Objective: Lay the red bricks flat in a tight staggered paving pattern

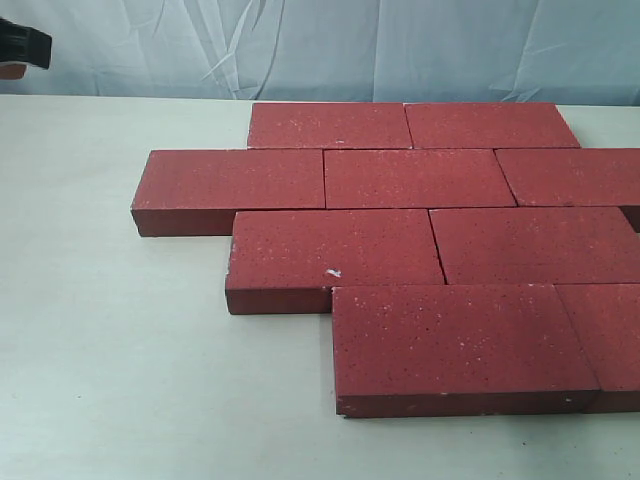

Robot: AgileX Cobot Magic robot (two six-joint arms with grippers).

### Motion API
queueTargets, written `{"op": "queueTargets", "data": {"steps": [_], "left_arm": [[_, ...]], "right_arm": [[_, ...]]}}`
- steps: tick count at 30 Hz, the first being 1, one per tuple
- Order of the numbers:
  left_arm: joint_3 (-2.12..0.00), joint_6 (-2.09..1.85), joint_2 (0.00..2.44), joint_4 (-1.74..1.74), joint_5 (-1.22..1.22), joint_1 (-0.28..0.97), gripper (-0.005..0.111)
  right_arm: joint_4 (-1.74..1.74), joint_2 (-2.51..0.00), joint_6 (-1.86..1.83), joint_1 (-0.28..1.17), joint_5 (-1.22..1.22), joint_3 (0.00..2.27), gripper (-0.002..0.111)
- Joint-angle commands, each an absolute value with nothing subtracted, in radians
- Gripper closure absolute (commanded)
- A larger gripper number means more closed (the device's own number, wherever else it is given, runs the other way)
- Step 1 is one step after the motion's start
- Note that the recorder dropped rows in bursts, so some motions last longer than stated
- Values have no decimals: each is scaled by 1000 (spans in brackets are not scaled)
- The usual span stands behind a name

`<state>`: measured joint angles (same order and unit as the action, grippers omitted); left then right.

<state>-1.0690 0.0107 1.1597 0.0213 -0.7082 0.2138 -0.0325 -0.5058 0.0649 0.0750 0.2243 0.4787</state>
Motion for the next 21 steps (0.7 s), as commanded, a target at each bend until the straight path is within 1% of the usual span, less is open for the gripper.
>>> {"op": "queueTargets", "data": {"steps": [1,11,21], "left_arm": [[-1066,19,1152,28,-704,213,107],[-1066,19,1152,28,-706,213,107],[-1066,19,1152,28,-706,213,107]], "right_arm": [[-29,-504,64,70,212,473,109],[-10,-504,64,70,193,441,109],[0,-426,64,70,187,245,109]]}}
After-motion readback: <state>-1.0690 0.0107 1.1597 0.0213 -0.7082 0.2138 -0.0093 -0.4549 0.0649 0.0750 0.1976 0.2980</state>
